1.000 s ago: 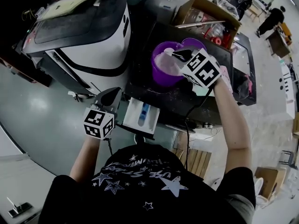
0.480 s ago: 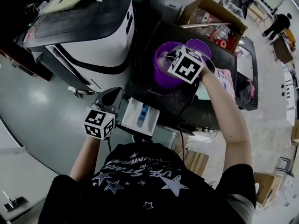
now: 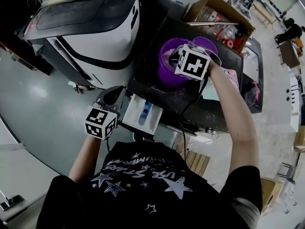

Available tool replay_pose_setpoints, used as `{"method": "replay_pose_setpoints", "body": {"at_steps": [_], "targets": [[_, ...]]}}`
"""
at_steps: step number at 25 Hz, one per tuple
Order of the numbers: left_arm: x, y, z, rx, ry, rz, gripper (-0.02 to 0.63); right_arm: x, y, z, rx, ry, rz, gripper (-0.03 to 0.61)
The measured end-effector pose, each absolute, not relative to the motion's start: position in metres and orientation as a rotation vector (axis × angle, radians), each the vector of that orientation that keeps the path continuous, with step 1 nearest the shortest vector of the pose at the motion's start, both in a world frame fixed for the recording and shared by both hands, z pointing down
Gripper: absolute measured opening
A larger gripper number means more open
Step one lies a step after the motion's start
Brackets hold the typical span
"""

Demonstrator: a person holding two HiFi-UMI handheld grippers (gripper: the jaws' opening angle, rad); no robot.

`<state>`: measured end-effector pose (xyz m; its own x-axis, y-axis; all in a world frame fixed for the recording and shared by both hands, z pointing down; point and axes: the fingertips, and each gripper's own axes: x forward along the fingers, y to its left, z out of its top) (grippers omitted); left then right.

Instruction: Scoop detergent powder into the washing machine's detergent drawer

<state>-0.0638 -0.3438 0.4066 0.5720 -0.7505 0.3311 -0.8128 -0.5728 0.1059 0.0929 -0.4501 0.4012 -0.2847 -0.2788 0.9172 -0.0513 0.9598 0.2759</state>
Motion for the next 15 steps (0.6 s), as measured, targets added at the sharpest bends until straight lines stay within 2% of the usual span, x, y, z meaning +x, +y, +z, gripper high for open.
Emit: {"method": "replay_pose_setpoints", "body": {"at_steps": [15], "targets": [[-0.074, -0.338, 0.412, 2.556, -1.313, 0.384, 0.002, 0.103, -0.438, 0.406, 0.081, -1.800, -0.030, 0.037]]}}
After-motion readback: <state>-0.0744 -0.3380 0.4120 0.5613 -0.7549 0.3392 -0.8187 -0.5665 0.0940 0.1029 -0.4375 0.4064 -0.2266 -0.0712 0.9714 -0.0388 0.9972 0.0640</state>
